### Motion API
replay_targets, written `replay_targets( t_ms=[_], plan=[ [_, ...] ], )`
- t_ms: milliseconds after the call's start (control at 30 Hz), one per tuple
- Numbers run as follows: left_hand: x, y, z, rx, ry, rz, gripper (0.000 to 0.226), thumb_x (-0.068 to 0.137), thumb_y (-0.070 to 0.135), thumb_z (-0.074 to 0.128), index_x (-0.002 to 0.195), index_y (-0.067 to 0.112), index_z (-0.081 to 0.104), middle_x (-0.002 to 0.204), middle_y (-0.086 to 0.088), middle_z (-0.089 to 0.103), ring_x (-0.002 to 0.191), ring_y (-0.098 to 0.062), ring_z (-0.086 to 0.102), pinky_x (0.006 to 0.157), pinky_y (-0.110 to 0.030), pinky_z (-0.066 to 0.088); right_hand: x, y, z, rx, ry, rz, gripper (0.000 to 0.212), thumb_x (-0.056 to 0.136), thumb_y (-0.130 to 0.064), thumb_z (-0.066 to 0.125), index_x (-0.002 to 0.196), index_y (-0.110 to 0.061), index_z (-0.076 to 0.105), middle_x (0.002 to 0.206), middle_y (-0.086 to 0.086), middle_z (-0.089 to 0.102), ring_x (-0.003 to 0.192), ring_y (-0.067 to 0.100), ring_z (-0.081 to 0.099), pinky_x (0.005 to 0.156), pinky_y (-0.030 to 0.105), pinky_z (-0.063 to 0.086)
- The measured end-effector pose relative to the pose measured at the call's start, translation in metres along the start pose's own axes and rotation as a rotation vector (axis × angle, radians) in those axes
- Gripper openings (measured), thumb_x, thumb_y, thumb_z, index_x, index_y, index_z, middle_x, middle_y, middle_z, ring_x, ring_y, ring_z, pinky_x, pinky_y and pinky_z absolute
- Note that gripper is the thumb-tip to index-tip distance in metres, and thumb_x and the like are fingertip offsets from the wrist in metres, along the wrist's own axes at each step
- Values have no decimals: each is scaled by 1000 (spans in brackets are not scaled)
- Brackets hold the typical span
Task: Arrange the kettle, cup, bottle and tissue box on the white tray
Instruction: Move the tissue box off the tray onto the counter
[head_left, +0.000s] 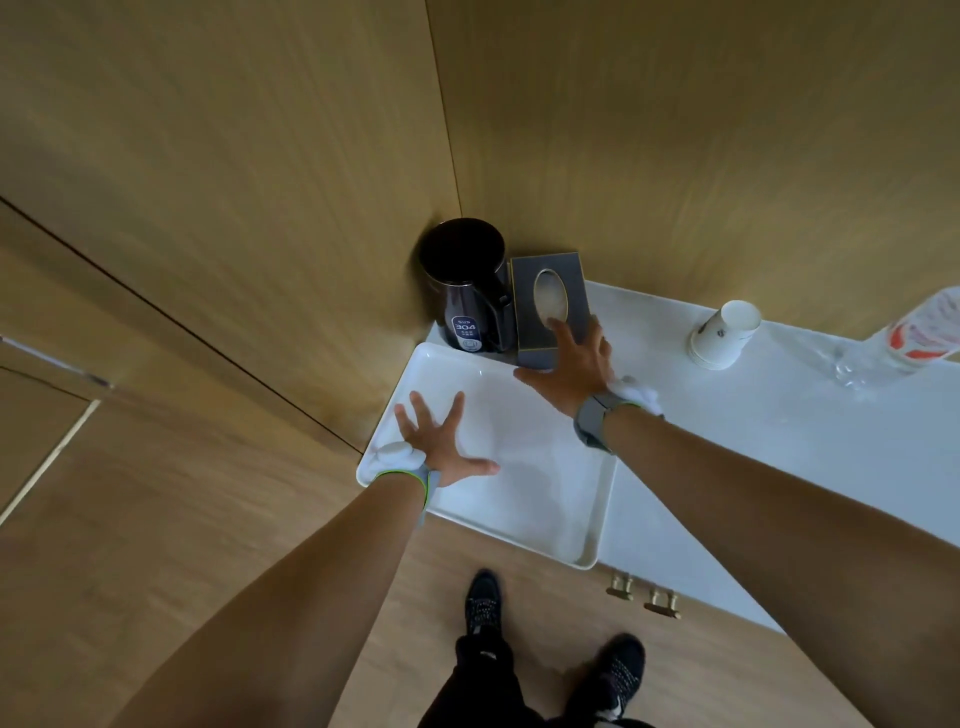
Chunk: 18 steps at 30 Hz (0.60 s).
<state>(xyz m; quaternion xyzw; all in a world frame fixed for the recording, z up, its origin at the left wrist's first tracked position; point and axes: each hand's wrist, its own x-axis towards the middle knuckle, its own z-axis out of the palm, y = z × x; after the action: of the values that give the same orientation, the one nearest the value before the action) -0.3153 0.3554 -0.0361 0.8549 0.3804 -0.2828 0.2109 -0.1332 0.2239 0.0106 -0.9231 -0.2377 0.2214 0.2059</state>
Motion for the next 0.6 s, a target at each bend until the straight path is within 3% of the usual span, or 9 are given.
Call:
replay_targets(
  t_ms=[133,300,433,533,600],
  plan=[
    [2,0,0,-5,0,0,134,65,85,72,160,50,-14,166,-17,-36,150,-52,-32,125,-64,13,29,-14,11,-94,-63,41,99,76,-72,76,158,-40,31,176,10,-15,159,52,-7,119,69,32],
    [4,1,-1,-1,1,4,134,65,85,72,160,49,-15,166,-18,-36,149,-53,-32,125,-65,14,51,-17,16,-119,-48,131,108,69,-81,74,155,-29,35,174,15,-19,159,54,-6,118,70,30],
    [7,3,0,17,-1,4,134,63,87,70,159,50,-17,165,-18,-37,149,-54,-32,125,-65,13,59,-10,9,-174,-148,200,125,57,-99,60,160,-35,29,173,11,-27,159,54,-11,114,75,28],
    [7,3,0,43,-10,-5,135,63,88,69,159,50,-18,165,-20,-36,149,-55,-31,125,-65,10,58,-9,13,-152,-73,189,113,59,-95,63,150,-31,43,170,13,1,154,47,15,106,67,42],
    [7,4,-1,50,-18,-10,135,63,88,69,159,50,-19,165,-21,-36,149,-56,-31,126,-65,8,54,-8,16,-142,4,181,104,59,-93,64,138,-27,51,148,13,25,137,40,34,94,58,49]
  ],
)
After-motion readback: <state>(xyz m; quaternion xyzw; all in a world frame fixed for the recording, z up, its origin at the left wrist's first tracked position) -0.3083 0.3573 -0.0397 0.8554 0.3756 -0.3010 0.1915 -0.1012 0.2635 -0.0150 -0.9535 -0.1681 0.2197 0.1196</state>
